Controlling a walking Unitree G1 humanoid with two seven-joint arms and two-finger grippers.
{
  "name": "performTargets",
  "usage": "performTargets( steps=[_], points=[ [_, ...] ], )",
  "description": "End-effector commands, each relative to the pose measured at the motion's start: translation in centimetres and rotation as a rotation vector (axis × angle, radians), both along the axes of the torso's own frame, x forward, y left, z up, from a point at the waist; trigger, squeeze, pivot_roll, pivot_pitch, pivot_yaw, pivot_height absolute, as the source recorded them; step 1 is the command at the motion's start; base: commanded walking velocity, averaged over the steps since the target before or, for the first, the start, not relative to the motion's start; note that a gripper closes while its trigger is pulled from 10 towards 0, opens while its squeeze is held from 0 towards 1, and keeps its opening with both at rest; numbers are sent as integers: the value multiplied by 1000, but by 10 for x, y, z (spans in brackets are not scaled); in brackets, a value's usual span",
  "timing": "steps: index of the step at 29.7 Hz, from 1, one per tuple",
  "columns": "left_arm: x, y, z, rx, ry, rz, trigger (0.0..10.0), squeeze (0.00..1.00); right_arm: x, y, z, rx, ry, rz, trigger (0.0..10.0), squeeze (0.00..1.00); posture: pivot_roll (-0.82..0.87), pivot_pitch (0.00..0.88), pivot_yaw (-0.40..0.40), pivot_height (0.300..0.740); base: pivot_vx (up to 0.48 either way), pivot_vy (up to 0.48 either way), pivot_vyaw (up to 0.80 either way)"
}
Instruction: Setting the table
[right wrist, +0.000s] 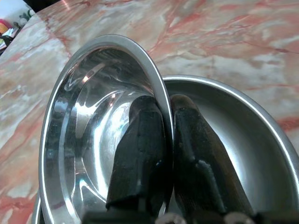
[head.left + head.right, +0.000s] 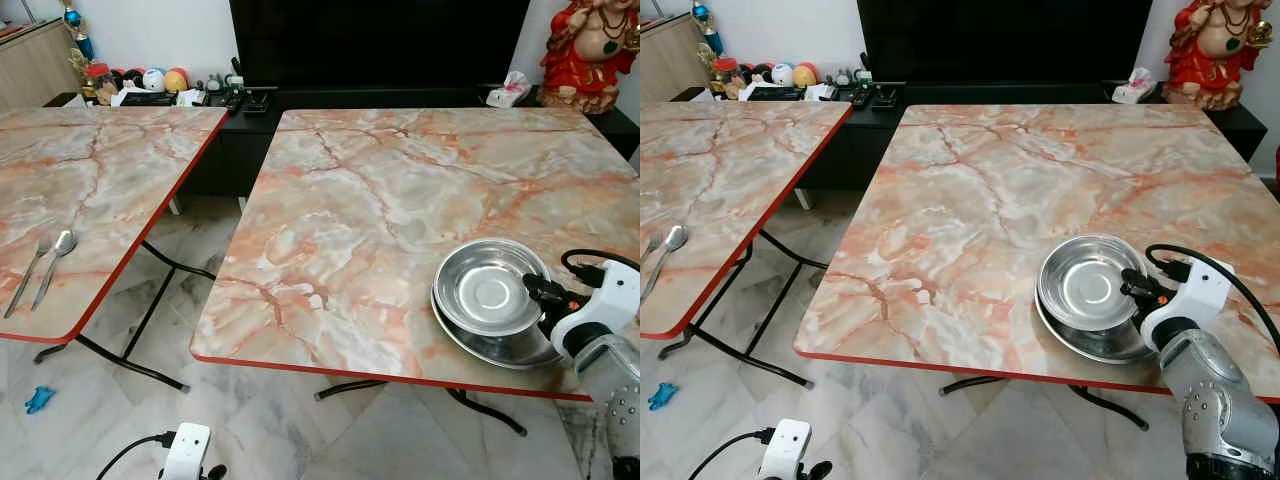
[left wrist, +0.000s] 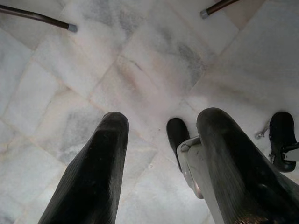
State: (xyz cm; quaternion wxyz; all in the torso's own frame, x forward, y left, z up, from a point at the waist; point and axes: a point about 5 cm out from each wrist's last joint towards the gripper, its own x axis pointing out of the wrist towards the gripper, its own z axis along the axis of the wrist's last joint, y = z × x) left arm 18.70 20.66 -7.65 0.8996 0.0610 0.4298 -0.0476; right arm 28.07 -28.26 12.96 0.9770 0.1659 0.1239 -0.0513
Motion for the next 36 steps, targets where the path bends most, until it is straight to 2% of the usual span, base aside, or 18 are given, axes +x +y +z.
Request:
performTargets(
  steps=[1,15,26,27,28,34,35,36],
  points=[
    [-3,2,-1,4,24,0,10000,0,4,3,2,2,-13,2,10000,0,-46,32,64,740,0,0,0],
    [-3,2,-2,-2,31,-4,10000,0,-2,-6,-1,-21,6,-48,10000,0,-48,34,67,740,0,0,0],
    [-3,3,-2,-1,33,-6,10000,0,-3,-5,-4,-18,14,-48,10000,0,-46,33,69,740,0,0,0],
    [-3,3,-2,0,33,-6,10000,0,-2,-5,-3,-17,11,-45,10000,157,-46,34,71,740,0,0,0],
    [-3,3,-2,0,33,-7,10000,0,-2,-4,-3,-17,9,-43,10000,584,-46,34,70,740,0,0,0],
    [-3,3,-2,-2,34,-7,10000,0,-2,-5,-3,-22,10,-45,10000,541,-47,35,70,740,0,0,0],
    [-3,3,-2,-2,35,-8,10000,0,-2,-5,-3,-24,12,-46,10000,522,-47,35,70,740,0,0,0],
    [-3,3,-2,-2,35,-8,10000,0,-3,-6,-3,-27,14,-47,10000,435,-47,35,69,740,0,0,0]
  ],
)
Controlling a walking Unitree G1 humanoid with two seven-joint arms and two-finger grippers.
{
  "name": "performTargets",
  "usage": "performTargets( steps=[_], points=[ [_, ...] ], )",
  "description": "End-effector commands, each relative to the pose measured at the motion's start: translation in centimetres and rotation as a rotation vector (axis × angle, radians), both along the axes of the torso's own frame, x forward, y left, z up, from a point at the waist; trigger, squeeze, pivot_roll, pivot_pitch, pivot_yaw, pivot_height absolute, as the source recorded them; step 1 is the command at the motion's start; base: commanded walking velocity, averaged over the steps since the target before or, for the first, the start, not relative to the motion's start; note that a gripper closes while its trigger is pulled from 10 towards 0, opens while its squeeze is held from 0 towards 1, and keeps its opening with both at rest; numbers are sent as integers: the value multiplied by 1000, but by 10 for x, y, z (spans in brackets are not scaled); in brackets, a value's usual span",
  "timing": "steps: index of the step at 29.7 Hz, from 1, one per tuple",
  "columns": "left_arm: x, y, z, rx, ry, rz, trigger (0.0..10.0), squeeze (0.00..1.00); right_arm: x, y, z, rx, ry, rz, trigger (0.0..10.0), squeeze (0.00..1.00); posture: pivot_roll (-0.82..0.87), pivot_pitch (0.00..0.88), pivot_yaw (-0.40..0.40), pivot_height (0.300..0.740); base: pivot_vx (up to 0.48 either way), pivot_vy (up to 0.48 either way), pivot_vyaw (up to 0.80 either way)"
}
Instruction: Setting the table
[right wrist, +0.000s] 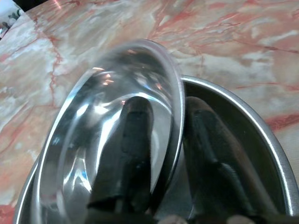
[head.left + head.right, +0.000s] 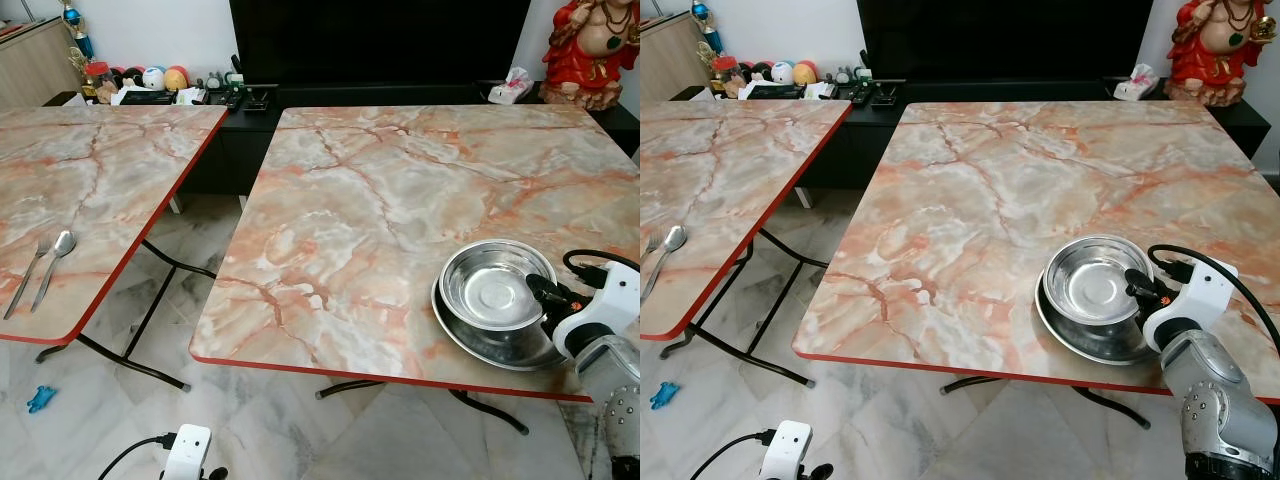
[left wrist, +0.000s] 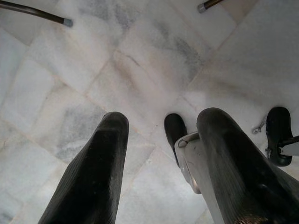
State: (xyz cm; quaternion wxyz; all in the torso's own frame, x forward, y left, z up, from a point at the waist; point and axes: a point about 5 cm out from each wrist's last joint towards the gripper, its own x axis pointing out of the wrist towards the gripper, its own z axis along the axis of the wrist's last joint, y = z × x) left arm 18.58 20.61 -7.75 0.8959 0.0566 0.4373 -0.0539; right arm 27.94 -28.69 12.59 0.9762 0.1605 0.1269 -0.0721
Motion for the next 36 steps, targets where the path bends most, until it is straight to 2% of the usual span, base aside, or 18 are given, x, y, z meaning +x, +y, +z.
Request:
performTargets(
  steps=[1,3,12,16,17,18,19,20,22,36],
  points=[
    [-2,3,-1,10,17,-1,10000,0,-1,-2,1,-12,1,-8,10000,447,-47,35,70,740,0,0,0],
    [-2,3,-1,10,17,-1,10000,0,-1,-2,1,-12,1,-9,10000,451,-48,35,70,740,0,0,0],
    [-2,3,-1,9,16,-2,10000,0,-7,-1,-5,-41,36,-20,10000,333,-49,34,70,740,0,0,0],
    [-2,3,-1,7,15,-3,10000,0,-15,-2,-9,-42,54,-43,10000,318,-53,34,68,740,0,0,0],
    [-2,3,-1,8,15,-3,10000,0,-17,-2,-9,-42,54,-41,10000,271,-55,33,67,740,0,0,0],
    [-2,3,-1,8,15,-3,10000,0,-18,-2,-9,-42,55,-40,10000,271,-55,33,67,740,0,0,0],
    [-2,2,-1,7,14,-4,10000,0,-20,-1,-9,-45,58,-32,10000,118,-58,34,67,740,0,0,0],
    [-2,2,-1,7,14,-4,10000,0,-20,-1,-8,-46,58,-30,10000,118,-58,32,67,740,0,0,0],
    [-2,2,-1,6,13,-4,10000,0,-21,-1,-8,-48,60,-29,10000,51,-57,31,66,740,0,0,0],
    [-2,2,-1,9,10,-1,10000,0,-16,8,-9,-37,50,8,10000,0,-52,29,62,740,0,0,0]
  ],
)
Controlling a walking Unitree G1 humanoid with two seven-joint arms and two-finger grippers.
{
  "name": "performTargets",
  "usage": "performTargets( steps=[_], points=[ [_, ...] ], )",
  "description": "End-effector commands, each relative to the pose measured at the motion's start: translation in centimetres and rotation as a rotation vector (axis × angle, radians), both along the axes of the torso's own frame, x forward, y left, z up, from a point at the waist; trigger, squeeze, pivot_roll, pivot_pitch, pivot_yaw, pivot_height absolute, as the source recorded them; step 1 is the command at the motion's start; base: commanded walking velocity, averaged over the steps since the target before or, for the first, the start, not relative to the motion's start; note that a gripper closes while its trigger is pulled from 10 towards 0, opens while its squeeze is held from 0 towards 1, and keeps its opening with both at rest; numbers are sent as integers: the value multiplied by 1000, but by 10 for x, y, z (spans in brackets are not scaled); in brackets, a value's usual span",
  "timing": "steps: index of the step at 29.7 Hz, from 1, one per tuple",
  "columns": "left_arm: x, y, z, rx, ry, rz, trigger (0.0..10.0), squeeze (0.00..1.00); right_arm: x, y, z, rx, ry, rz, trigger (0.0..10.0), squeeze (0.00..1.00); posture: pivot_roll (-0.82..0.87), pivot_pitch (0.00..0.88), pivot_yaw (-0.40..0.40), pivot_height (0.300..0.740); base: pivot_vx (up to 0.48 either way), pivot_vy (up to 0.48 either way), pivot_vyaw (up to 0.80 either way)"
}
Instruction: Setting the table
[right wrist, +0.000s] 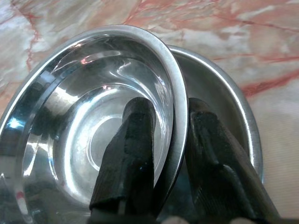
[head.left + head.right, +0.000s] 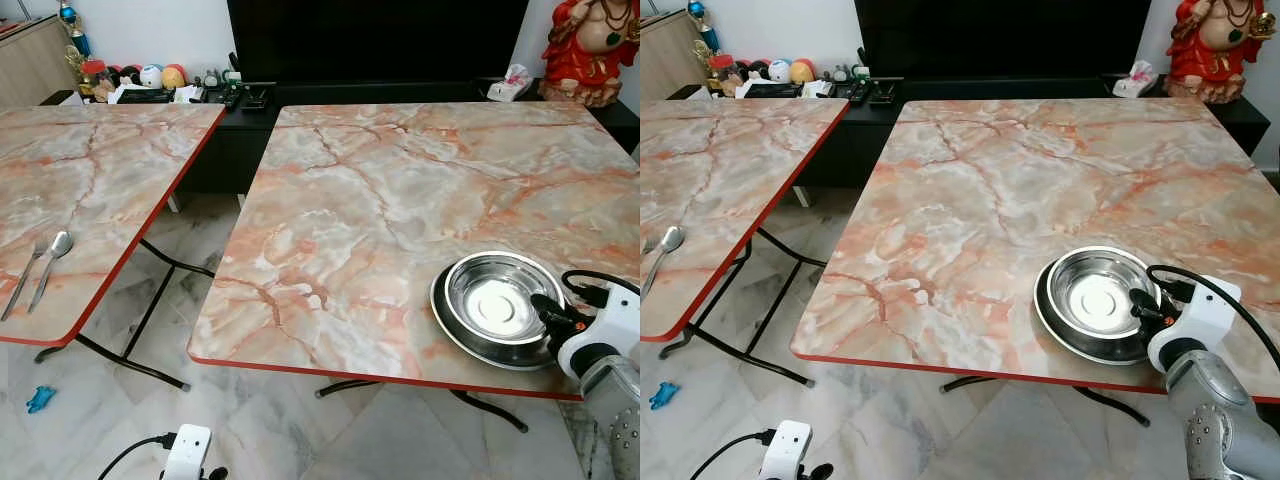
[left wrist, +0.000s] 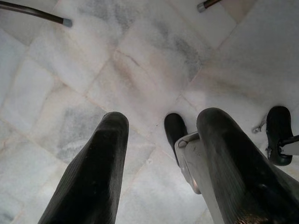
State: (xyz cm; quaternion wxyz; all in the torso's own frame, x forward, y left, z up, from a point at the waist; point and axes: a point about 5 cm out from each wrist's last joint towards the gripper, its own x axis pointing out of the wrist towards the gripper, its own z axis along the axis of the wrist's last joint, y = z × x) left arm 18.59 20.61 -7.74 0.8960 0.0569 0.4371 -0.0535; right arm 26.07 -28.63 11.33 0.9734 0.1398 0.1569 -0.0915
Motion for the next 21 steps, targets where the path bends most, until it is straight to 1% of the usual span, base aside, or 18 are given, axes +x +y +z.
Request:
performTargets(
  steps=[1,4,6,10,14,18,21],
  points=[
    [-2,2,-1,8,10,-2,10000,0,2,8,4,5,-18,37,10000,0,-52,29,62,740,0,0,0],
    [-2,2,-1,8,11,-2,10000,0,3,10,3,9,-18,43,10000,0,-52,29,61,740,0,0,0],
    [-2,2,-1,8,11,-1,10000,0,3,12,2,13,-15,48,10000,24,-50,29,60,740,0,0,0],
    [-2,2,-1,7,10,1,10000,0,4,12,2,14,-16,49,10000,8,-50,29,61,740,0,0,0],
    [-2,2,-1,8,9,0,10000,0,4,7,4,2,-20,34,10000,0,-51,29,62,740,0,0,0],
    [-2,2,-1,8,9,-1,10000,0,3,-2,6,-15,-22,-7,10000,0,-52,29,63,740,0,0,0],
    [-2,2,-1,8,9,-2,10000,0,3,-3,7,-16,-24,-9,10000,0,-51,28,62,740,0,0,0]
  ],
)
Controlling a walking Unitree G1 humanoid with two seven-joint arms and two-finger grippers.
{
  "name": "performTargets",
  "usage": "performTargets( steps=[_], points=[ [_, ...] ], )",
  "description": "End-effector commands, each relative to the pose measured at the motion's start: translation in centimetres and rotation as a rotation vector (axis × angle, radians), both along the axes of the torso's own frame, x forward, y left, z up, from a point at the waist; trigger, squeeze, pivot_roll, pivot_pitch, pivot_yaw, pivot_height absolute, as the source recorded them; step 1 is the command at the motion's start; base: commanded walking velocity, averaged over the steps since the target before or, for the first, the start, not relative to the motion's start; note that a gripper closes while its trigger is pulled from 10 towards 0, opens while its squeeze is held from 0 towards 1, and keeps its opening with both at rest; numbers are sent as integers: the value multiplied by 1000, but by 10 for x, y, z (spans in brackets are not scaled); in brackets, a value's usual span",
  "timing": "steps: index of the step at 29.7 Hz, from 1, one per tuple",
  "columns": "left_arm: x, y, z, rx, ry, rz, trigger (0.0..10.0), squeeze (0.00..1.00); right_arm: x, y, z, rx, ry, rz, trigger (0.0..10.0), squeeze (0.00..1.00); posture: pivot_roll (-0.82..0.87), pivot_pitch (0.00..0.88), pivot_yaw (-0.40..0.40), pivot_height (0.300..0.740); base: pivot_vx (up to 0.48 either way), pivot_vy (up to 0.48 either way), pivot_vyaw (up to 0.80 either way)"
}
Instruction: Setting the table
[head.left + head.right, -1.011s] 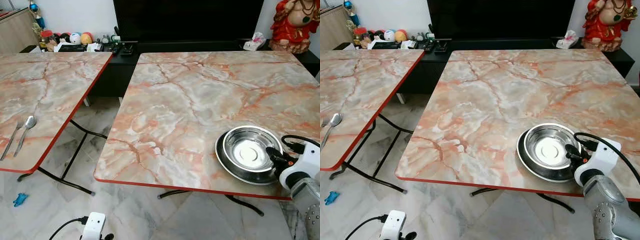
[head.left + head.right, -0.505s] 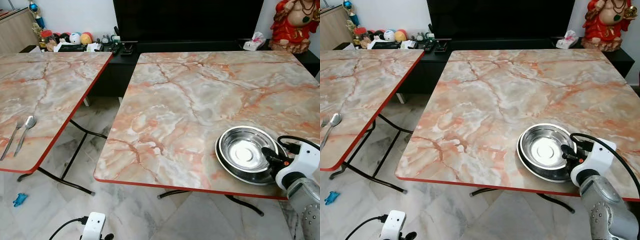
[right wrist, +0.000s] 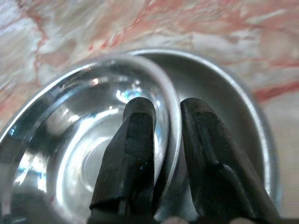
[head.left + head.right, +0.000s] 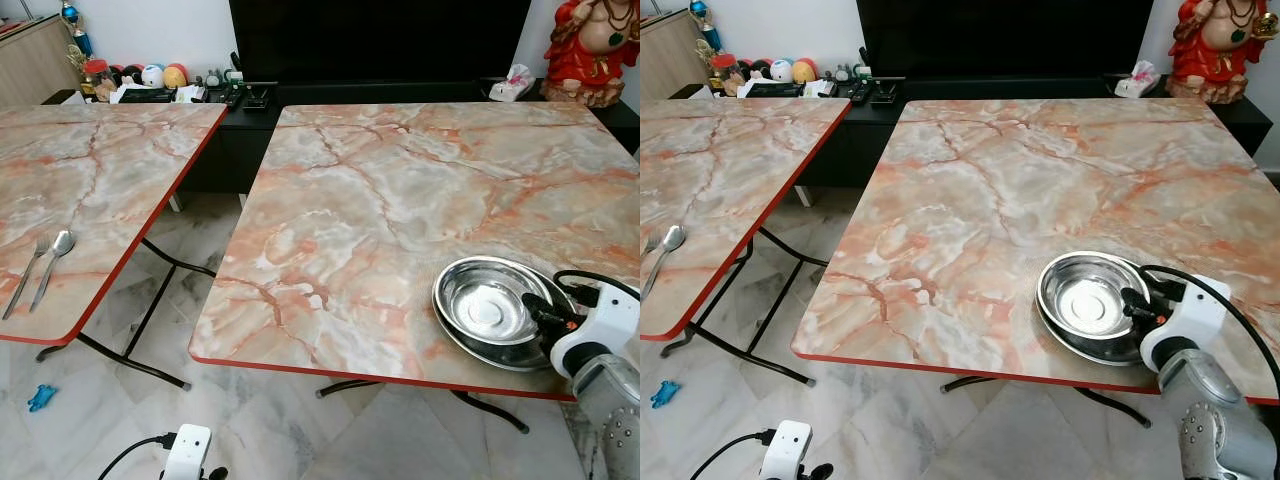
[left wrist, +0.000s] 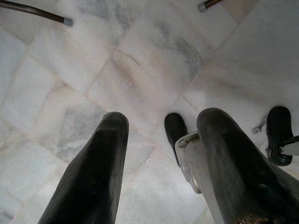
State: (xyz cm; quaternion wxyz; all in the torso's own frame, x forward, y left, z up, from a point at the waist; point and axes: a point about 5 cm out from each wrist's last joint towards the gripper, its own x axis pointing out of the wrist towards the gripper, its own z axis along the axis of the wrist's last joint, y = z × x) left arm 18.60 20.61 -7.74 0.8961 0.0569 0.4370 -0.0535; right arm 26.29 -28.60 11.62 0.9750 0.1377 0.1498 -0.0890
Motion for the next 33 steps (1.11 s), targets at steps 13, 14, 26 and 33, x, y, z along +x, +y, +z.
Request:
performTargets(
  steps=[13,14,26,33],
  points=[
    [-1,3,0,12,8,-5,10000,0,3,1,1,-5,-9,-10,10000,0,-46,27,64,740,0,0,0],
    [-1,3,0,12,8,-7,10000,0,4,1,1,-7,-8,-10,10000,0,-46,27,64,740,0,0,0],
    [-1,2,0,10,9,-5,10000,0,3,-6,-2,-84,15,-52,10000,0,-45,27,64,740,0,0,0],
    [-1,3,0,10,9,-2,10000,0,4,-5,-1,-88,5,-54,10000,0,-45,26,65,740,0,0,0]
  ],
)
